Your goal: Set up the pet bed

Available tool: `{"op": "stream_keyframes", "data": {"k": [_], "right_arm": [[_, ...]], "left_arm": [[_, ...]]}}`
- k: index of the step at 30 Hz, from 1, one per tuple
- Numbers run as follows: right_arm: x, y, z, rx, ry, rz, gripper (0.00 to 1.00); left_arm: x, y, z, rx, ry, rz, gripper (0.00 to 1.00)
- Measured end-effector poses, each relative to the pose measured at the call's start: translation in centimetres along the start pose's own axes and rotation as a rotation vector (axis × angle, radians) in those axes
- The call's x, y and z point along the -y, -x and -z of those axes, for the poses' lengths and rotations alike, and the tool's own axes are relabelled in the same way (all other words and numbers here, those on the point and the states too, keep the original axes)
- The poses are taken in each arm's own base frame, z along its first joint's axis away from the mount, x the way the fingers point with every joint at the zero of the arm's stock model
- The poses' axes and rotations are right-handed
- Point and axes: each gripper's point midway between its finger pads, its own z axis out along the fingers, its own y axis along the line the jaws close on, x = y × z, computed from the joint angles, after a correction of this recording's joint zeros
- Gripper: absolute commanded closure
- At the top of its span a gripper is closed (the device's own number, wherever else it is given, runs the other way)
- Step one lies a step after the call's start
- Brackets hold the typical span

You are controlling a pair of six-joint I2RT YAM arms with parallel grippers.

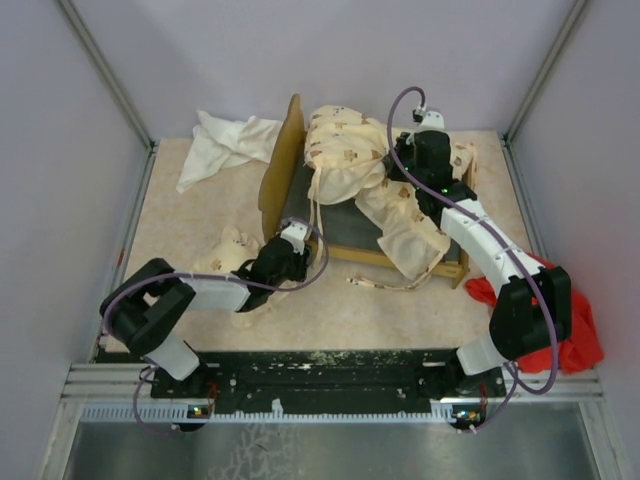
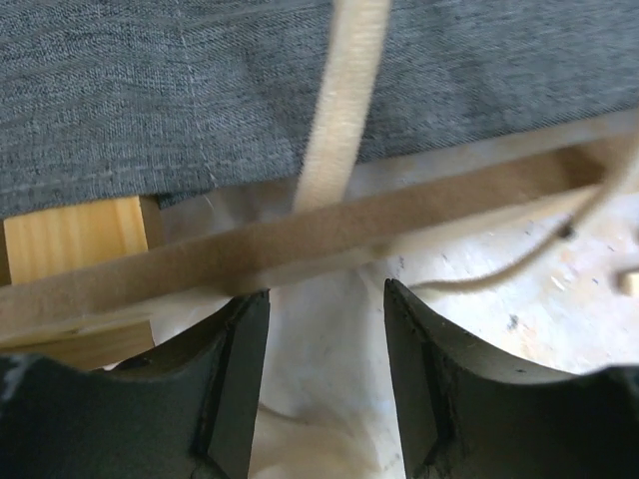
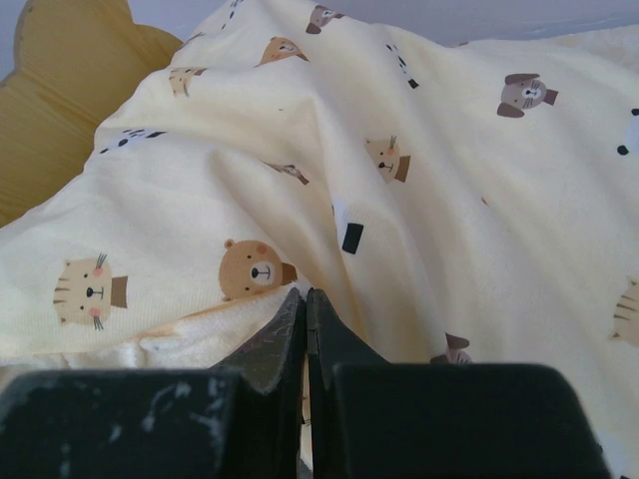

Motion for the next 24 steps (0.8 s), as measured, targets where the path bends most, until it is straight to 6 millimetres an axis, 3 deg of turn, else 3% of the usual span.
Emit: {"op": "stream_keyframes", "data": {"k": [6, 8, 11, 14, 18, 24], "right_arm": [[0.2, 0.1, 0.1, -0.007, -0.010, 0.029, 1.00], [0.2, 0.2, 0.2, -0.005, -0.011, 0.035, 1.00], [0.3, 0.2, 0.2, -0.005, -0.013, 0.037, 1.00], [0.3, 0.2, 0.2, -0.005, -0.013, 0.037, 1.00], [0.2, 0.1, 0.2, -0.008, -0.009, 0.035, 1.00], [0.2, -0.4, 0.0, -0.011, 0.002, 0.031, 1.00]], "left_arm": [[-1.2, -0.7, -1.5, 0.009, 0.075, -0.056, 0.45], [-1.4, -0.6, -1.7, 0.021, 0.089, -0.072, 0.55], [-1.7, -0.3, -2.2, 0.048, 0.105, -0.085, 0.82], [-1.7, 0.0, -2.3, 0.064, 0.111, -0.081, 0.99], [-1.7, 0.6, -1.4, 0.067, 0.117, -0.015, 1.00], [-1.7, 1.4, 2.1, 0.055, 0.099, 0.139, 1.00]]}}
